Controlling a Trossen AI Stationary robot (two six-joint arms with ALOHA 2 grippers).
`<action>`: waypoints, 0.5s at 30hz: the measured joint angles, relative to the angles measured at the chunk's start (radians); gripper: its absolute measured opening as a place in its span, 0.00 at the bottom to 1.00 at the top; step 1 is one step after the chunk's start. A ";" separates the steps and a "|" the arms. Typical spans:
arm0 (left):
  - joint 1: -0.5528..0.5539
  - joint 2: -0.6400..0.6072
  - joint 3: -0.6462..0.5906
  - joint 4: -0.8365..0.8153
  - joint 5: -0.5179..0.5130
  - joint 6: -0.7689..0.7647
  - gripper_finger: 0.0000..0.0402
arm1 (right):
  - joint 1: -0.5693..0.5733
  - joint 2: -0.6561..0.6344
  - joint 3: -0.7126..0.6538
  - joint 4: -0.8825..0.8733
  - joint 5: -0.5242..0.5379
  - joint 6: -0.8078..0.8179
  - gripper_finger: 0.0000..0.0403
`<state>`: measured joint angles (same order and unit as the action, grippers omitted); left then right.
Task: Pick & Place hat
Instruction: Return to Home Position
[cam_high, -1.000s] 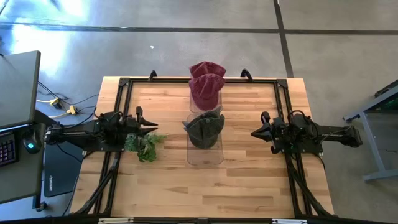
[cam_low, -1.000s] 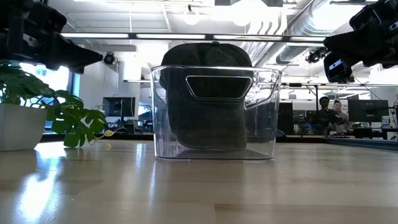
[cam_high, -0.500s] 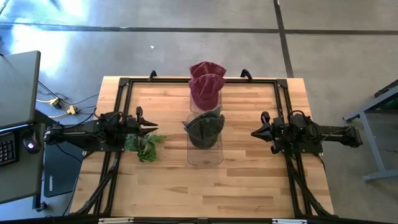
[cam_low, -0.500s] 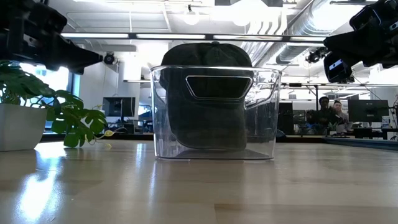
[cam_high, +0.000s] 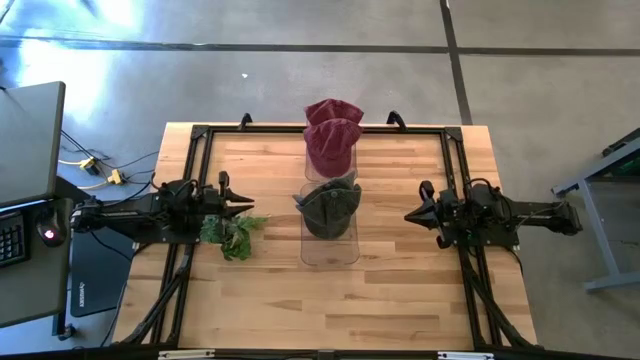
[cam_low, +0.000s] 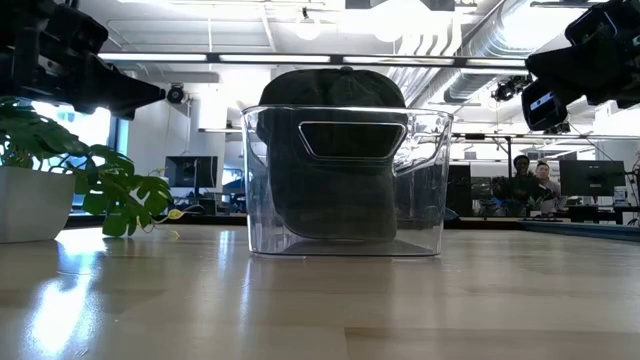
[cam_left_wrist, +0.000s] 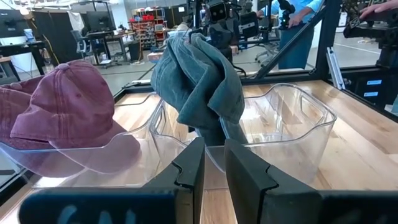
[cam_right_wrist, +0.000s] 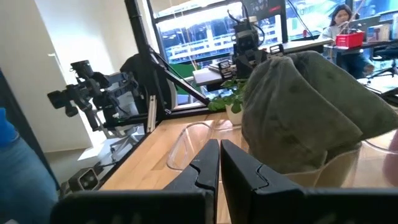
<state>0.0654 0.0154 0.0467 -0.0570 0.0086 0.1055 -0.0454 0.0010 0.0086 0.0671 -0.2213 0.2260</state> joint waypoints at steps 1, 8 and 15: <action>0.000 0.000 0.000 0.000 0.000 0.000 0.15 | 0.004 0.000 0.000 0.003 -0.003 0.000 0.03; 0.000 0.000 0.001 0.000 0.000 0.000 0.15 | 0.056 0.000 0.000 -0.014 0.034 -0.115 0.03; 0.000 0.000 0.001 0.001 0.000 0.000 0.15 | 0.080 -0.001 0.000 -0.045 0.217 -0.191 0.03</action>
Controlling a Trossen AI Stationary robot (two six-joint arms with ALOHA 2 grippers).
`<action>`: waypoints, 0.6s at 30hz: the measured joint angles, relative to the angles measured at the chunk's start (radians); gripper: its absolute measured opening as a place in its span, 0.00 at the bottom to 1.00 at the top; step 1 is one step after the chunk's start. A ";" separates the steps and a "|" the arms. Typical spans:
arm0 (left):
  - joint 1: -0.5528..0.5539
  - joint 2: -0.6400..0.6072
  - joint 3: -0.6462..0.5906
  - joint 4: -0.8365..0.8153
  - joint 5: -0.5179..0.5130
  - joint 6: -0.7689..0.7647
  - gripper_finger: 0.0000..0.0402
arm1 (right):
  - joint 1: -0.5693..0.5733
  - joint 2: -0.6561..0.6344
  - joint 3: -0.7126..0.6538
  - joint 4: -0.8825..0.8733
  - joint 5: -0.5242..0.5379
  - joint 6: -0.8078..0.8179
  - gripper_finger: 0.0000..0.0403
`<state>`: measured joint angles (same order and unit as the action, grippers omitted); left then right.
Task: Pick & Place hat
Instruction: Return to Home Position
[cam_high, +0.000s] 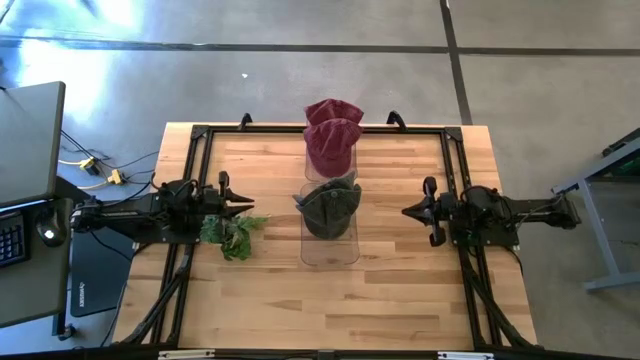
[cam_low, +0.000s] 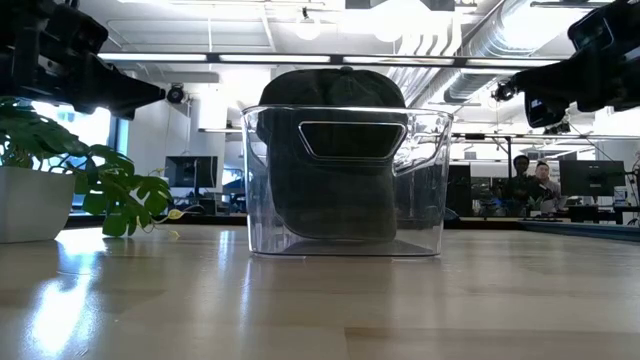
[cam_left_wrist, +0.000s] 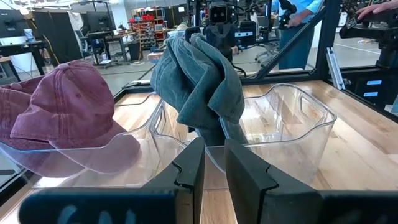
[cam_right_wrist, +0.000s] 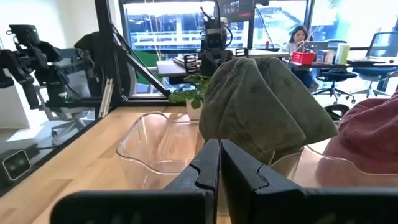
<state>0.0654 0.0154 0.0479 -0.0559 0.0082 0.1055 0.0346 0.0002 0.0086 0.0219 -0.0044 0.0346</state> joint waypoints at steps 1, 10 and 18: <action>0.000 0.000 0.000 0.000 0.000 0.000 0.15 | 0.000 0.000 0.000 0.000 -0.001 -0.006 0.03; 0.000 0.000 0.000 0.000 0.000 0.000 0.15 | 0.000 0.017 0.000 0.001 -0.002 -0.015 0.03; 0.000 0.000 0.001 0.000 0.000 0.000 0.15 | 0.000 0.019 0.000 0.001 -0.001 -0.017 0.03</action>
